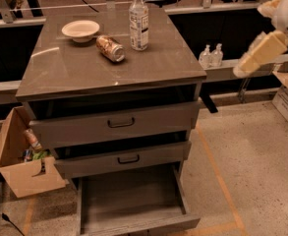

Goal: Place blue plastic bottle into bottom drawer

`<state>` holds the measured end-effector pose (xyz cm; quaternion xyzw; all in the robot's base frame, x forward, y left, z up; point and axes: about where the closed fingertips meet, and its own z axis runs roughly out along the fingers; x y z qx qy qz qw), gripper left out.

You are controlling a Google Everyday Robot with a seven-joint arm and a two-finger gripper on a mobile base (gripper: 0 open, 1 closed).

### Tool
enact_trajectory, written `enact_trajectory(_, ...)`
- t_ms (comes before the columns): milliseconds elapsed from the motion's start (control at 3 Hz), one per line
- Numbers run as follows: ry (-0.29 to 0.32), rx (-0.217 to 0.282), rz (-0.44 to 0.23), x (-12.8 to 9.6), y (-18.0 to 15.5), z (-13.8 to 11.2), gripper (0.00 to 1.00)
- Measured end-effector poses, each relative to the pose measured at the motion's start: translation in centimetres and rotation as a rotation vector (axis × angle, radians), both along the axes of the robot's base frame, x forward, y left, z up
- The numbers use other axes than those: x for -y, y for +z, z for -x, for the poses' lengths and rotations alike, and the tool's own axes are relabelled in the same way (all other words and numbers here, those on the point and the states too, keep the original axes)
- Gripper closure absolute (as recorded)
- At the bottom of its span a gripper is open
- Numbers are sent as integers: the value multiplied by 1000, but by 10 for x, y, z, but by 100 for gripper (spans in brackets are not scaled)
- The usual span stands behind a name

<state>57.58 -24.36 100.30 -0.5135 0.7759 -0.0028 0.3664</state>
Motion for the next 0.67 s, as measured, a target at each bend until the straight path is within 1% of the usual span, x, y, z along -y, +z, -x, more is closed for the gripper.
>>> enact_trajectory(333, 30, 131, -195, -18, 8, -86, 0)
enact_trajectory(667, 62, 164, -352, -43, -10, -159, 0)
